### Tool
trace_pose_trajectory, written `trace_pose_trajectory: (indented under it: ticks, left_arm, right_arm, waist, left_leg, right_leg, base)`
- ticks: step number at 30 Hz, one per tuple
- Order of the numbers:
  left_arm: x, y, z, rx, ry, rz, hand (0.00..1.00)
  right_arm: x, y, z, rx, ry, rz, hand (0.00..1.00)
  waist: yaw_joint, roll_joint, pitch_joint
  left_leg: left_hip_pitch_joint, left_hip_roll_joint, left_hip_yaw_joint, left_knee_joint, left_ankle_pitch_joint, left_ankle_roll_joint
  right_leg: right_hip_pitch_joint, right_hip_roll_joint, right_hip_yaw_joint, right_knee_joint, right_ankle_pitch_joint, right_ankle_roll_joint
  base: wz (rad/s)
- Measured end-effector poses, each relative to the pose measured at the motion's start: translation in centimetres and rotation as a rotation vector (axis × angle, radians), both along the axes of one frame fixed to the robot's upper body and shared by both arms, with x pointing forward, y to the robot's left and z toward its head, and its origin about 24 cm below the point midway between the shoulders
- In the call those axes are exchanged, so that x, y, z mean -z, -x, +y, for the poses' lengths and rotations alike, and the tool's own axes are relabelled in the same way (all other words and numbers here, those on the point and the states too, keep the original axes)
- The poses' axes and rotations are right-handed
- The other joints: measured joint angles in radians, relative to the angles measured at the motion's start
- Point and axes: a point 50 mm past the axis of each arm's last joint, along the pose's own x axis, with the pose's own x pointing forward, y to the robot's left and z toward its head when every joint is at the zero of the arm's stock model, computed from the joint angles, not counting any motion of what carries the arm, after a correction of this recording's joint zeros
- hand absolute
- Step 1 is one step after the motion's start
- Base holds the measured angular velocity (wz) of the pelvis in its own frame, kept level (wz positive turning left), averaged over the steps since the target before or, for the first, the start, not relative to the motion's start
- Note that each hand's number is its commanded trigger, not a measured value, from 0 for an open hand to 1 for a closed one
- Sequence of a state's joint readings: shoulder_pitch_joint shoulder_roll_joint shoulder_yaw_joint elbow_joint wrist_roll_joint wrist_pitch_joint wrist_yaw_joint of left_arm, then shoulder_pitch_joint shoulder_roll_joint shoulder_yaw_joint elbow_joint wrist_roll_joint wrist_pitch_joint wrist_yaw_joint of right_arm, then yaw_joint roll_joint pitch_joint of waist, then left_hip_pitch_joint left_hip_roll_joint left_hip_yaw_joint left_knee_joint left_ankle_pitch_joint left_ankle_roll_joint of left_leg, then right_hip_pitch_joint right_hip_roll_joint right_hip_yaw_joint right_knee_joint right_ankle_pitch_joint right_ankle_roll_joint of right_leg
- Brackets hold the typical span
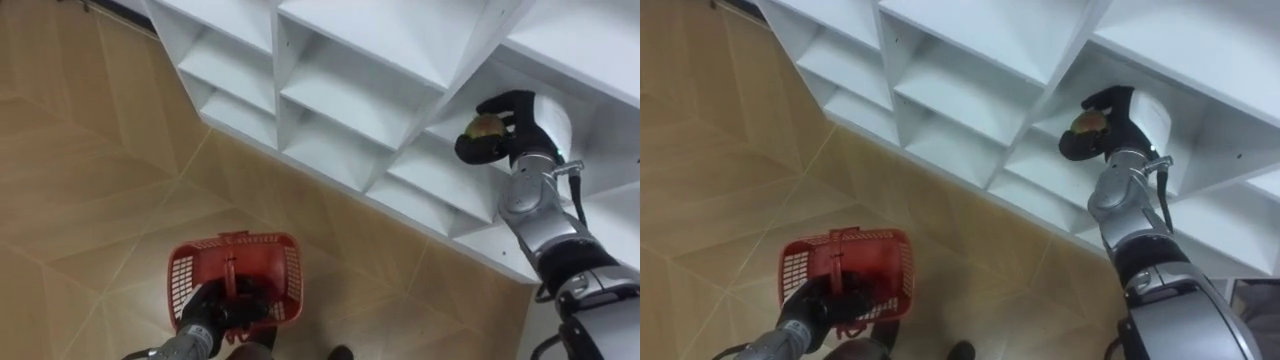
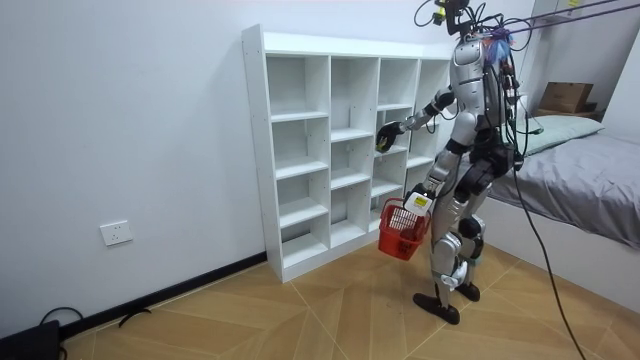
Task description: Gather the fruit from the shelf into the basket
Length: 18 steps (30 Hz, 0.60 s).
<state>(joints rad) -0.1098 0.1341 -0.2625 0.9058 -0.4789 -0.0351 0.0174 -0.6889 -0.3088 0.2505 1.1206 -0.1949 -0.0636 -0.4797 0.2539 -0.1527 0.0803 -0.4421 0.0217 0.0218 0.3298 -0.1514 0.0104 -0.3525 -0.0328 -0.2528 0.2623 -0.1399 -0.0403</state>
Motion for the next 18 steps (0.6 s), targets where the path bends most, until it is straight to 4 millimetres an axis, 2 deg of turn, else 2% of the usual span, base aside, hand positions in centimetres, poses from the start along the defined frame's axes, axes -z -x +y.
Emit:
trace_pose_trajectory:
  ticks: [18]
  left_arm:
    - [-0.13,-0.25,-0.48,0.026,0.012,-0.009,1.00]
  right_arm:
    - [-0.08,-0.04,-0.43,-0.024,0.003,0.029,1.00]
  waist:
    - [-0.006,-0.001,-0.0017]
  left_leg:
    - [0.001,0.002,0.006,0.011,0.001,0.001]
  right_leg:
    - [-0.001,-0.002,0.004,0.014,0.000,0.000]
  base:
    - [0.00]
